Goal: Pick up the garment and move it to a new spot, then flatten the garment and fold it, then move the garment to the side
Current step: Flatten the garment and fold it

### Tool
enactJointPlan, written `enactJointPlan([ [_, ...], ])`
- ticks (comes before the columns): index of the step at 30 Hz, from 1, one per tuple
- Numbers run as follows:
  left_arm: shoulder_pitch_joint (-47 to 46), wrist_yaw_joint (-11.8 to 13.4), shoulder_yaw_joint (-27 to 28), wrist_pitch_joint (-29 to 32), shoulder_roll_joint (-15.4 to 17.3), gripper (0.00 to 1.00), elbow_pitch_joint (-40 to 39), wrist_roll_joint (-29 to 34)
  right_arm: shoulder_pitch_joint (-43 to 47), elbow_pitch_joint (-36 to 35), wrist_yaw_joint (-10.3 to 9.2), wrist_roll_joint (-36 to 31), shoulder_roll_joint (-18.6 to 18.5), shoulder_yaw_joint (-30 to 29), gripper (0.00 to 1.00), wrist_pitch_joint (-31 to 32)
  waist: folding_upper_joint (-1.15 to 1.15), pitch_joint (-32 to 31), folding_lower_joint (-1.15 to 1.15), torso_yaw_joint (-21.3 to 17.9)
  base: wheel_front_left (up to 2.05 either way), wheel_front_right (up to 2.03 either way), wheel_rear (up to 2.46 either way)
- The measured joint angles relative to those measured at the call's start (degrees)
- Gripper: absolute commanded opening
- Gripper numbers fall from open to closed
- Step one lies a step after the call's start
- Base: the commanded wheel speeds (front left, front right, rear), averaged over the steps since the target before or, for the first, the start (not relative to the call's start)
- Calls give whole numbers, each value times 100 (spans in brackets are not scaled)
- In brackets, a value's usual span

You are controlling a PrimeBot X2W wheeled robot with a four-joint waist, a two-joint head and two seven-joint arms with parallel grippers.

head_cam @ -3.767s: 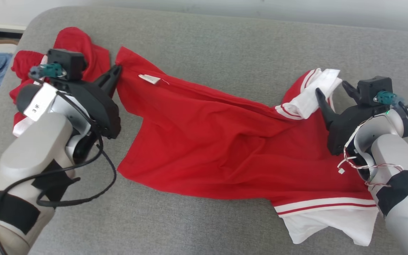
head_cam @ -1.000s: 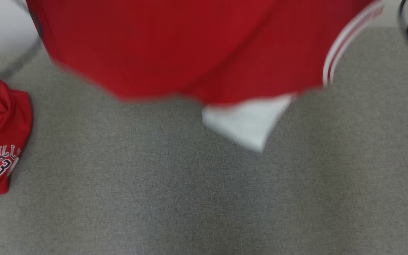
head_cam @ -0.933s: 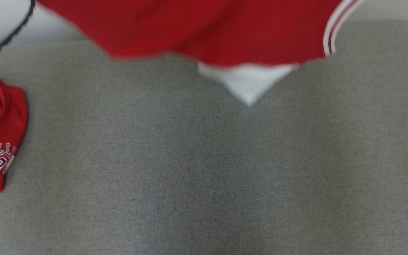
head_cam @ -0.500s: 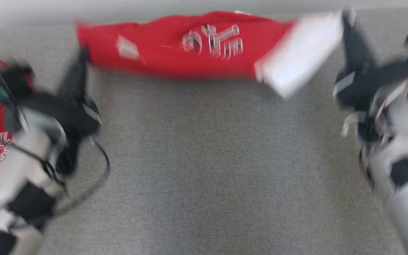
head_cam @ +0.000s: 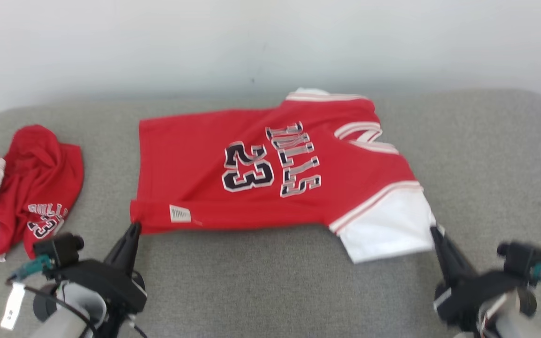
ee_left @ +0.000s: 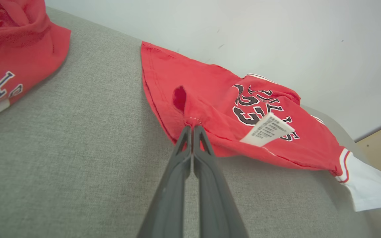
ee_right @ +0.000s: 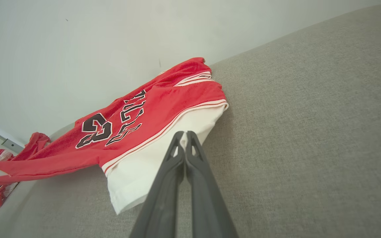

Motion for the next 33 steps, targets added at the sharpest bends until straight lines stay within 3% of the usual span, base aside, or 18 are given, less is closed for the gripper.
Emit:
enactJointPlan([
  [6,689,54,-113,-42,10,0,-45,2,1152,-254,-58,-296,-177,288,0,10,0,-534,0,45,0,0,0],
  [16,1284,505,-735,-43,219,0,-405,750,1807,-759,-539,-668,-608,357,0,119,-1,-902,1,-40,0,0,0],
  [26,1482,664,-810,-41,330,0,-631,844,2175,-1228,-912,-703,-773,318,0,371,0,-877,2,59,0,0,0],
  [27,1492,688,-788,-40,328,21,-630,833,2175,-1272,-916,-709,-772,323,0,403,0,-867,2,66,0,0,0],
  [28,1494,711,-766,-24,324,99,-627,792,2178,-1334,-955,-710,-771,327,0,417,0,-856,2,74,0,0,0],
  [33,1496,764,-723,8,325,100,-769,791,2190,-1552,-1057,-715,-798,305,0,521,0,-784,2,129,0,0,0],
])
